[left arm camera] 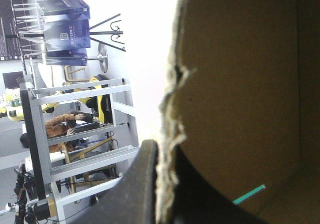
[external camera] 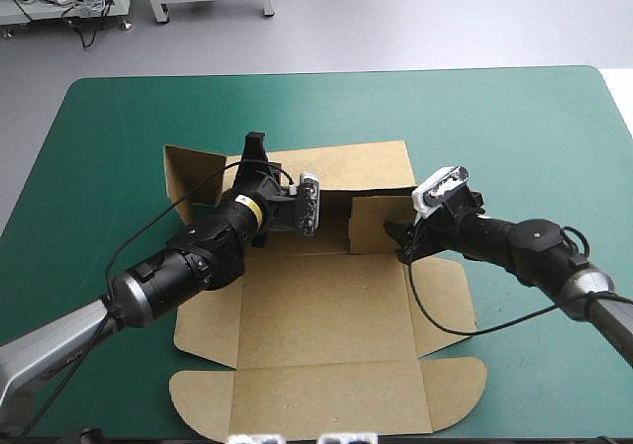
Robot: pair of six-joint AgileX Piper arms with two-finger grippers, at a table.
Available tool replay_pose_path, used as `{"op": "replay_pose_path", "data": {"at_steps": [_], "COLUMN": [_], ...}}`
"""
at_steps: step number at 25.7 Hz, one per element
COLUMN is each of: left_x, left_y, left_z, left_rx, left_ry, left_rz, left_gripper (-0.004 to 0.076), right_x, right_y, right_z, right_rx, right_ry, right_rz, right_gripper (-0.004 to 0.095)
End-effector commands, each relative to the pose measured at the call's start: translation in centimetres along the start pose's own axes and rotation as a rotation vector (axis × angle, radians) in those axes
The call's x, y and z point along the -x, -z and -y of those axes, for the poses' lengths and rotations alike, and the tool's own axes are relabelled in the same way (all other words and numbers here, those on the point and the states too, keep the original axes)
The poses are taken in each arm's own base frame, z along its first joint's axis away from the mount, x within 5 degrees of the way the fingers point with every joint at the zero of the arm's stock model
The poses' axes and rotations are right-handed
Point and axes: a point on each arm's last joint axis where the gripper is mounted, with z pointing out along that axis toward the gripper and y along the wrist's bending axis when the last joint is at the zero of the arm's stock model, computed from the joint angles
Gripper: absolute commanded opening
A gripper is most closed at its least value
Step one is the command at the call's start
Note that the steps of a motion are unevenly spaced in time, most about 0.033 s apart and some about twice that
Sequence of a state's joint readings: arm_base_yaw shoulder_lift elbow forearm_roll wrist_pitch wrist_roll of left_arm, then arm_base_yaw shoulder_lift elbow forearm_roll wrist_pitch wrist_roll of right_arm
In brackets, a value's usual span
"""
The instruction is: Fold the box
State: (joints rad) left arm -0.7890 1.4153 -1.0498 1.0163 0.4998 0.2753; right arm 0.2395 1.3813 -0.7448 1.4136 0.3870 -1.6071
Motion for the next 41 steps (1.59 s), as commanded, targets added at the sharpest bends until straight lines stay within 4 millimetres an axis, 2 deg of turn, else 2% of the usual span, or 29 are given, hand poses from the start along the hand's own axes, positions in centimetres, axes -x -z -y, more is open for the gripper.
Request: {"op": "replay_pose_path", "data": {"at_steps": [1,8,12,20,29,33,38,41], "left_x": [0.1,0.4,0.4,0.4,0.1,0.0,0.1,0.5], "left_y": [0.7,0.7,0.7,0.7,0.7,0.7,0.7,1.3], "left_z": [-0.3,-0.4,-0.4,-0.3,-0.2,-0.2,-0.2,-1.0], "left_rx": [-0.007,0.0,0.0,-0.002,-0.012,-0.016,-0.033,-0.036], "left_ry": [0.077,0.077,0.079,0.106,0.12,0.12,0.161,0.237], "left_rz": [0.021,0.045,0.047,0.052,0.018,0.005,0.014,0.041], "left_gripper": [-0.001,-0.001,-0.001,-0.001,-0.001,-0.001,-0.0009,0.0002], "right_x": [0.8,1.0,1.2,3.9,2.9,2.6,1.8,1.8], "right_y": [0.7,0.6,0.5,0.7,-1.8,-1.7,-1.7,-1.7], "right_z": [0.0,-0.3,-0.6,-0.3,-1.1,-1.2,-1.3,-1.4], "right_rx": [-0.036,-0.04,-0.038,-0.038,0.136,0.13,0.144,0.147], "right_ry": [0.008,0.058,0.065,0.056,-0.034,-0.021,0.022,0.034], "right_rz": [0.134,0.148,0.148,0.222,0.192,0.155,0.066,0.06], "right_gripper": [0.0677,0.067,0.0606,0.0495,0.0207,-0.0017,-0.0017,-0.0017]}}
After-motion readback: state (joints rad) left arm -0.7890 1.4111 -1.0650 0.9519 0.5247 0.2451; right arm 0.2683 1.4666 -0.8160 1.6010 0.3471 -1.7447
